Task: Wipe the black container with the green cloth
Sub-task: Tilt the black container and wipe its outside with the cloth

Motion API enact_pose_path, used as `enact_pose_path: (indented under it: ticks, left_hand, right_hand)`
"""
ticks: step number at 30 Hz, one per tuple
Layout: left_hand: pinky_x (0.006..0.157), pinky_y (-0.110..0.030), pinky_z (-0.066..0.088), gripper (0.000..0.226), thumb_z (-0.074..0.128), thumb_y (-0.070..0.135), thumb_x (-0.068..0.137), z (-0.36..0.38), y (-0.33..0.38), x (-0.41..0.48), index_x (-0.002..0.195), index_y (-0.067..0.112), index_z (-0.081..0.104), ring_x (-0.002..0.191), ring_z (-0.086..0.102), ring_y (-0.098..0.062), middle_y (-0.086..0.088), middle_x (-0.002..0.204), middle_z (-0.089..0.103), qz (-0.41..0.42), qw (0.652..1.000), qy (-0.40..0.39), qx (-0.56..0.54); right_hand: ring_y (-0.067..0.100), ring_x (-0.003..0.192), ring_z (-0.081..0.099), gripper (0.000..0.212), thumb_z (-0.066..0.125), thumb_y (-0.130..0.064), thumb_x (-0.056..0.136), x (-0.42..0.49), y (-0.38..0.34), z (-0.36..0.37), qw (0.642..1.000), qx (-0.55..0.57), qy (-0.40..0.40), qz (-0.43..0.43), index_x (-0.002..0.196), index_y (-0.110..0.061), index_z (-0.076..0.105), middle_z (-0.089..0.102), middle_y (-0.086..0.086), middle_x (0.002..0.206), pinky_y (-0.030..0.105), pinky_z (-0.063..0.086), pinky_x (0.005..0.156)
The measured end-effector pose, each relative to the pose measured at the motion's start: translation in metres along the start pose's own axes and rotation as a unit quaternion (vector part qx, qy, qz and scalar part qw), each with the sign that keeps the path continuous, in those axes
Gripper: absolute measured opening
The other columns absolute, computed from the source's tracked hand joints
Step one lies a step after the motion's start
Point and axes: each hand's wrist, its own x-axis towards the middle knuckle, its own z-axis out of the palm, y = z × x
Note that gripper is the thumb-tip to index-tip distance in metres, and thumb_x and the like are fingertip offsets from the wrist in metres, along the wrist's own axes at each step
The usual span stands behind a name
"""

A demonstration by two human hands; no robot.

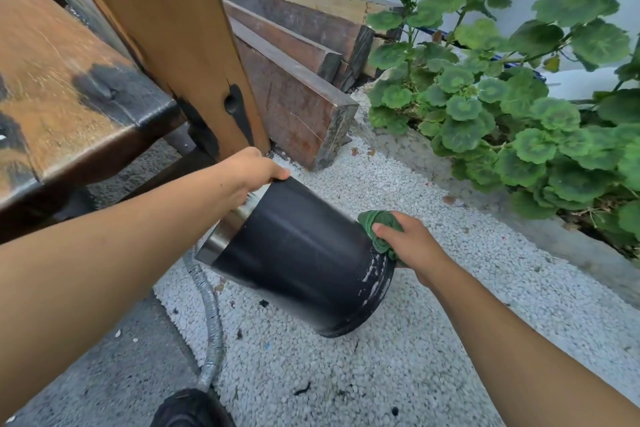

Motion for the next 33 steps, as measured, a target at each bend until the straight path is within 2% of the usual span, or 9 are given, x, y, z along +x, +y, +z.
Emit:
enact_pose_path:
  ticks: [3, 9, 14, 18, 20, 23, 25, 28, 33]
  left_hand:
    - [0.057, -0.031, 0.022, 0.044, 0.076, 0.017, 0.086, -0.006, -0.001, 0.006, 0.064, 0.011, 0.039, 0.050, 0.024, -0.018, -0.001, 0.045, 0.032, -0.007, 1.000, -0.001, 0.005]
    - [0.055, -0.030, 0.024, 0.027, 0.074, 0.013, 0.087, -0.011, -0.003, 0.015, 0.077, 0.009, 0.050, 0.052, 0.029, -0.016, -0.006, 0.064, 0.041, -0.013, 1.000, 0.002, 0.003]
    - [0.067, -0.034, 0.034, 0.021, 0.073, 0.010, 0.088, -0.013, -0.004, 0.019, 0.084, 0.006, 0.053, 0.059, 0.036, -0.018, -0.011, 0.074, 0.047, -0.011, 1.000, -0.005, -0.014]
    - [0.055, -0.027, 0.028, 0.024, 0.072, 0.010, 0.090, -0.015, -0.007, 0.024, 0.080, 0.008, 0.050, 0.054, 0.035, -0.016, -0.008, 0.068, 0.045, -0.008, 1.000, 0.001, -0.011]
    - [0.055, -0.028, 0.029, 0.024, 0.070, 0.015, 0.092, -0.015, -0.010, 0.025, 0.081, 0.008, 0.050, 0.052, 0.034, -0.016, -0.007, 0.066, 0.043, -0.005, 1.000, 0.013, -0.014]
    - [0.065, -0.033, 0.032, 0.028, 0.070, 0.029, 0.091, -0.019, -0.025, 0.017, 0.087, 0.007, 0.054, 0.055, 0.036, -0.019, -0.007, 0.065, 0.040, 0.011, 0.998, 0.040, -0.050]
    - [0.071, -0.034, 0.039, 0.029, 0.068, 0.034, 0.090, -0.020, -0.035, 0.009, 0.088, 0.005, 0.062, 0.064, 0.052, -0.023, -0.010, 0.073, 0.055, 0.047, 0.996, 0.032, -0.070]
    - [0.076, -0.032, 0.052, 0.020, 0.068, 0.029, 0.091, -0.015, -0.050, -0.008, 0.094, 0.009, 0.070, 0.077, 0.071, -0.011, -0.001, 0.086, 0.076, 0.144, 0.989, -0.005, -0.041]
    - [0.085, -0.034, 0.057, 0.026, 0.063, 0.033, 0.098, -0.009, -0.063, -0.030, 0.106, 0.010, 0.071, 0.099, 0.074, -0.019, -0.007, 0.106, 0.078, 0.170, 0.981, -0.098, -0.003]
  right_hand:
    - [0.025, 0.096, 0.071, 0.014, 0.064, -0.031, 0.096, -0.013, 0.002, 0.006, 0.998, -0.017, 0.027, -0.049, 0.109, -0.026, 0.070, 0.075, 0.000, 0.101, 0.046, 0.058, 0.087]
    - [0.015, 0.096, 0.061, 0.023, 0.061, -0.031, 0.099, -0.038, 0.009, 0.024, 0.986, -0.071, 0.091, -0.119, 0.121, -0.025, 0.060, 0.062, 0.001, 0.110, 0.032, 0.050, 0.078]
    - [-0.003, 0.092, 0.054, 0.034, 0.058, -0.033, 0.101, -0.062, 0.017, 0.042, 0.976, -0.106, 0.129, -0.139, 0.134, -0.032, 0.050, 0.045, -0.005, 0.118, 0.009, 0.039, 0.069]
    - [0.002, 0.102, 0.056, 0.045, 0.057, -0.031, 0.102, -0.080, 0.028, 0.059, 0.970, -0.107, 0.151, -0.160, 0.145, -0.031, 0.044, 0.039, -0.010, 0.128, 0.014, 0.044, 0.085]
    - [0.001, 0.102, 0.055, 0.045, 0.058, -0.029, 0.102, -0.076, 0.026, 0.058, 0.970, -0.097, 0.150, -0.162, 0.145, -0.030, 0.046, 0.040, -0.011, 0.126, 0.009, 0.042, 0.084]
    - [0.003, 0.102, 0.057, 0.040, 0.062, -0.024, 0.100, -0.061, 0.018, 0.047, 0.974, -0.080, 0.136, -0.162, 0.139, -0.029, 0.053, 0.045, -0.007, 0.120, 0.010, 0.042, 0.081]
    - [0.009, 0.102, 0.057, 0.037, 0.063, -0.022, 0.099, -0.046, 0.013, 0.037, 0.974, -0.078, 0.126, -0.172, 0.135, -0.027, 0.057, 0.049, -0.004, 0.118, 0.020, 0.045, 0.083]
    - [0.014, 0.101, 0.057, 0.030, 0.064, -0.020, 0.098, -0.024, 0.008, 0.024, 0.977, -0.076, 0.119, -0.161, 0.127, -0.024, 0.060, 0.055, 0.000, 0.116, 0.029, 0.042, 0.084]
    - [0.027, 0.101, 0.063, 0.022, 0.063, -0.017, 0.098, -0.004, 0.008, 0.009, 0.983, -0.045, 0.136, -0.112, 0.120, -0.019, 0.063, 0.066, 0.008, 0.112, 0.037, 0.049, 0.084]
